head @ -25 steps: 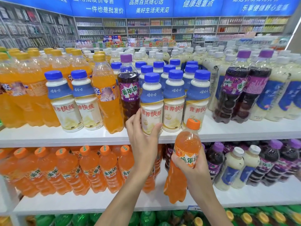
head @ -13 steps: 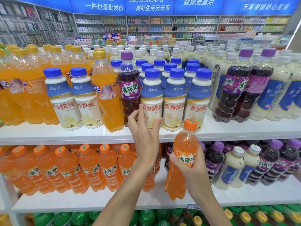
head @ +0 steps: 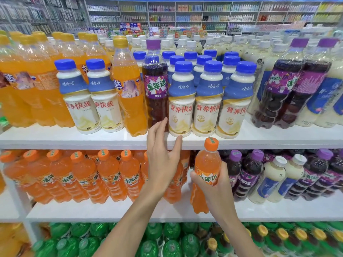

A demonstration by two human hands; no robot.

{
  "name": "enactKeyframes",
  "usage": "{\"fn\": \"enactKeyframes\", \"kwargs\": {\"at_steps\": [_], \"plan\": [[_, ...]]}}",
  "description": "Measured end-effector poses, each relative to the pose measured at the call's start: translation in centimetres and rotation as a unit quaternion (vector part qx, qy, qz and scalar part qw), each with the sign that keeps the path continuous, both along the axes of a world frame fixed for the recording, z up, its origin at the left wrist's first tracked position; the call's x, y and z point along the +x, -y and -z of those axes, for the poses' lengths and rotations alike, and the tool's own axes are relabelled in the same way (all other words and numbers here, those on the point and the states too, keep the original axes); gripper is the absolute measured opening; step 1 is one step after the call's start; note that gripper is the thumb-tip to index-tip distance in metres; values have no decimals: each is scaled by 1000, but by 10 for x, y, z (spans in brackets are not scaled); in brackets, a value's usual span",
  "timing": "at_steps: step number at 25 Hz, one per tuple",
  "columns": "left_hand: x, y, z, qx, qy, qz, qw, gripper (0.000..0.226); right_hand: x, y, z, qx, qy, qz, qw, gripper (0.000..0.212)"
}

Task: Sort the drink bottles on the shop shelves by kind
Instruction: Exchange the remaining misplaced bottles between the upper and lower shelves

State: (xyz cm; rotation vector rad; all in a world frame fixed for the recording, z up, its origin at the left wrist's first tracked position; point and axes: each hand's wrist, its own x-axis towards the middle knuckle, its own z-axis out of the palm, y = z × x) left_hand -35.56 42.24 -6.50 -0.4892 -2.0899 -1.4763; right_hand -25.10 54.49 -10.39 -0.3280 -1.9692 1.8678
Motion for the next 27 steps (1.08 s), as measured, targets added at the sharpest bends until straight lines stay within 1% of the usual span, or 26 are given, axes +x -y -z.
{"fn": "enactKeyframes", "kwargs": {"at_steps": [2, 5, 8, 10, 13, 16, 18, 21, 22, 25, 27], "plan": [[7, 12, 4, -5, 6, -6, 1000, 51, 0, 8, 7, 27, 4, 2, 1000, 41], [19, 29, 11, -26, -5, -11, 1000, 40, -3, 16, 21, 63, 14, 29, 997, 48], [25, 44, 22, -49, -3, -13, 999, 37, -9, 19, 35, 98, 21, 63, 993, 52], [27, 53, 29, -67, 3, -11, 998, 37, -11, 21, 41, 137, 26, 78, 987, 54], [32, 65, 40, -104, -12, -9, 994, 39, -10, 28, 49, 190, 43, 101, 976, 54], [36, 74, 51, -129, -8, -20, 991, 39, -10, 36, 56, 178, 66, 136, 972, 48], [39, 78, 57, -139, 4, -25, 990, 39, -10, 39, 56, 167, 72, 157, 971, 49], [44, 82, 65, -144, 35, -22, 989, 37, -16, 41, 55, 170, 73, 158, 970, 50], [46, 83, 68, -143, 34, -19, 989, 37, -18, 43, 54, 178, 80, 154, 969, 53], [48, 83, 75, -147, 5, -9, 989, 38, -21, 44, 59, 224, 119, 128, 959, 72], [49, 82, 80, -145, -1, -4, 989, 39, -18, 42, 63, 251, 157, 125, 947, 74]]}}
